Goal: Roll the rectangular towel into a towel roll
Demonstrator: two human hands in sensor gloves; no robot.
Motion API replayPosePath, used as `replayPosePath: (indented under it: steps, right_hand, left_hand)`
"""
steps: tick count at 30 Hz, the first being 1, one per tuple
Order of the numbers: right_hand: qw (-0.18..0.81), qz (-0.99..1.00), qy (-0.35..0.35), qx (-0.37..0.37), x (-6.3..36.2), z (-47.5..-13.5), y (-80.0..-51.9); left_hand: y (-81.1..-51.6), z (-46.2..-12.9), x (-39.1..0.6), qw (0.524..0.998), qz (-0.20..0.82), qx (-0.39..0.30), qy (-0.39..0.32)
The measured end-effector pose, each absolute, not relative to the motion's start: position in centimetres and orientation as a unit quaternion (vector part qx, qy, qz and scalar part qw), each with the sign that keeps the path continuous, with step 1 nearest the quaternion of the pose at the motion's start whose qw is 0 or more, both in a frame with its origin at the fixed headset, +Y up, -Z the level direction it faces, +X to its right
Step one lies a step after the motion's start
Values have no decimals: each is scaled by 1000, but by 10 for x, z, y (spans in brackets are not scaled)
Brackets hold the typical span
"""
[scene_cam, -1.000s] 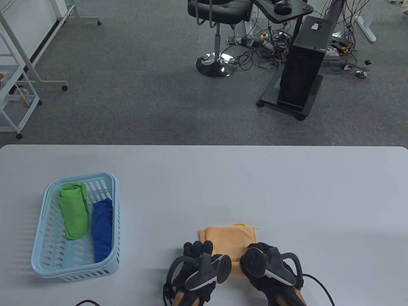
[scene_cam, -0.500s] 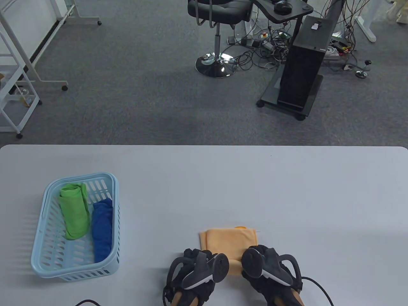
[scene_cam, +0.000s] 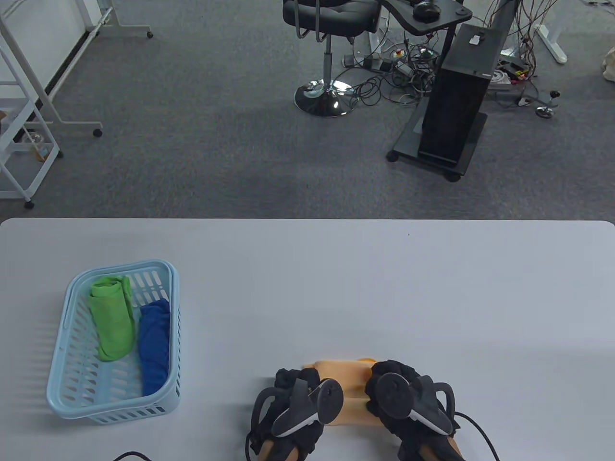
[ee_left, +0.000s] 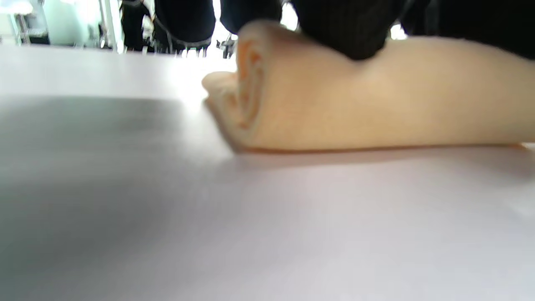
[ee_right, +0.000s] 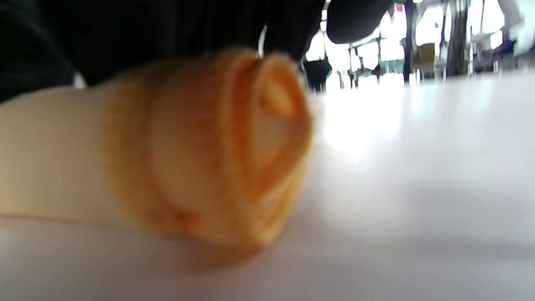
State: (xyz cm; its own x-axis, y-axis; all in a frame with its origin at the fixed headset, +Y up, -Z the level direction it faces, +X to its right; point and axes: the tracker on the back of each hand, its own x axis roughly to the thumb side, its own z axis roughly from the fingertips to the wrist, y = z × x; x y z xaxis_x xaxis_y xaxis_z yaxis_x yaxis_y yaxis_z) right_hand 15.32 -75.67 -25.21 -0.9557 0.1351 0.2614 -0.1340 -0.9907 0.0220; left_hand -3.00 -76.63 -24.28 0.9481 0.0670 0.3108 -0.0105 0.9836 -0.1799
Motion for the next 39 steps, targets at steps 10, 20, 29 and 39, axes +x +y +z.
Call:
replayPosePath:
  steps: [10,20,29,39]
  right_hand:
    - [47,984,120,120,156,-253,-761]
    - [17,986,132,101,154,-253,-768]
    - [69,985,135,77,164,-254,-765]
    - [106,988,76,79,163,-256,-759]
  left_hand:
    - [-766,-241,-31,974,0,-151,-170]
    - [-773,-243,-28,977,1,-132,-165]
    - [-768,-244,-34,979,43,-125,-156]
    - [-770,-245,-35,985,21,-106,-131]
